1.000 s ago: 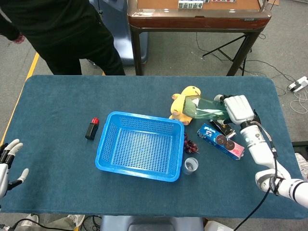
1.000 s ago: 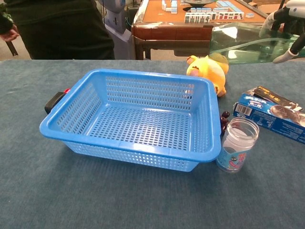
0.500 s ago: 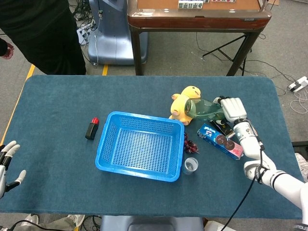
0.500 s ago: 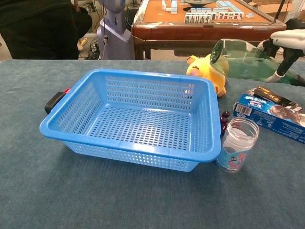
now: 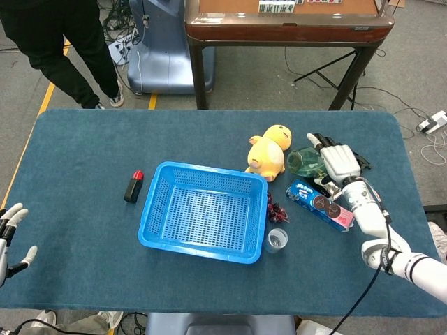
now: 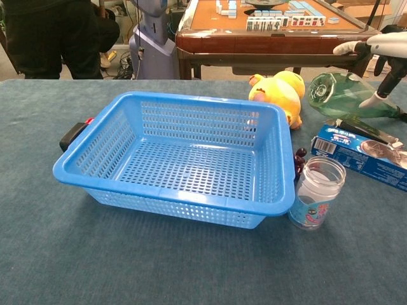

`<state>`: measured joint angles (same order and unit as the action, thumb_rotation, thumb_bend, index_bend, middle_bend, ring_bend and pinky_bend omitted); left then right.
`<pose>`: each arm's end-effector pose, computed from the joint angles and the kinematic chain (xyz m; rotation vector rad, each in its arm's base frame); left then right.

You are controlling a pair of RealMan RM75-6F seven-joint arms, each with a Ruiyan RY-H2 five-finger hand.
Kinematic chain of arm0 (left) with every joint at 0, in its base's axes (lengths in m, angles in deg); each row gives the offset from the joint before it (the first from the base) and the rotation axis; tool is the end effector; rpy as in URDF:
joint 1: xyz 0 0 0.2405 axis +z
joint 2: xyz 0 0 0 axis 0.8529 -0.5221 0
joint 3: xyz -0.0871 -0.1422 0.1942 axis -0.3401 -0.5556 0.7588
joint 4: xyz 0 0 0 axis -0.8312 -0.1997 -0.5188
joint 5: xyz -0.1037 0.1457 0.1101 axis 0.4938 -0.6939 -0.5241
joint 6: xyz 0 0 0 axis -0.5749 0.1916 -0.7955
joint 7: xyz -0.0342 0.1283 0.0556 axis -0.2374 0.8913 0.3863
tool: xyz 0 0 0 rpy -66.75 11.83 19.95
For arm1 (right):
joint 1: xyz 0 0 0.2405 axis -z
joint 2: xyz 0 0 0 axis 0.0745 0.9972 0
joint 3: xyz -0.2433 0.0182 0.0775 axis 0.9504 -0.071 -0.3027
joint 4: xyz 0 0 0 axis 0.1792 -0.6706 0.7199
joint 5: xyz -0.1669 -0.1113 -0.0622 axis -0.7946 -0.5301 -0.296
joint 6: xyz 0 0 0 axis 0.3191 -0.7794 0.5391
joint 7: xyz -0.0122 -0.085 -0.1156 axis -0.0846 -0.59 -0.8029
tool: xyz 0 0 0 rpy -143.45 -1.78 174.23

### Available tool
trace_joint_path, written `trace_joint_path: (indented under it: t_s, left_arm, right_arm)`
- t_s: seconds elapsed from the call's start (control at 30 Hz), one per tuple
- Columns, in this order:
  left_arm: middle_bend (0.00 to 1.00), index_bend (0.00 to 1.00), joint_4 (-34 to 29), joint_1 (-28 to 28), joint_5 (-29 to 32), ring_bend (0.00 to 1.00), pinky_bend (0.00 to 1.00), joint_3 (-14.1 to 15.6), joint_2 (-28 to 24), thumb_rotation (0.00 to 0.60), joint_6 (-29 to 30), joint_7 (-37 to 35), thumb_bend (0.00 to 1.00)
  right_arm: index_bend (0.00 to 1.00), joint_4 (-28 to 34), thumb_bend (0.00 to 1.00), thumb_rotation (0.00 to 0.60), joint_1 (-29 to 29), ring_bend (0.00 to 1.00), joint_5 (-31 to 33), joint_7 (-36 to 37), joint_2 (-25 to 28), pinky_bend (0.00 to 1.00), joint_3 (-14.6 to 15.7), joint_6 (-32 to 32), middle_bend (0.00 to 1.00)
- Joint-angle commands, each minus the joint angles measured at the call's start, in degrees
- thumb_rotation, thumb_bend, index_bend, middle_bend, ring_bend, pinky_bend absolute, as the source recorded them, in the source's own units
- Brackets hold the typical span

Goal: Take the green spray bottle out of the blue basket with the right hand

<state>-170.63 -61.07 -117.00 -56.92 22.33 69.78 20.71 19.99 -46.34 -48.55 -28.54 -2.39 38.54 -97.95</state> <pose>-0.3180 0.1725 0.1828 -1.3219 -0.7753 -0.8649 -0.2422 -0.4094 0.0984 1.6783 -0.9033 0.7199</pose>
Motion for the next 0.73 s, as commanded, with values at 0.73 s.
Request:
trace_joint_path:
  t_s: [0.73]
  left_arm:
    - [0.12,0.19,-3.0,-2.1,-0.5,0.09,0.10,0.3,0.3,0.600,-3.1,3.9,0.31]
  right_arm:
    - [0.25,29.7,0.12,0.600,34.1,0.33,-17.6,-8.1,14.8,0.44,12.4,-45.6,0.34]
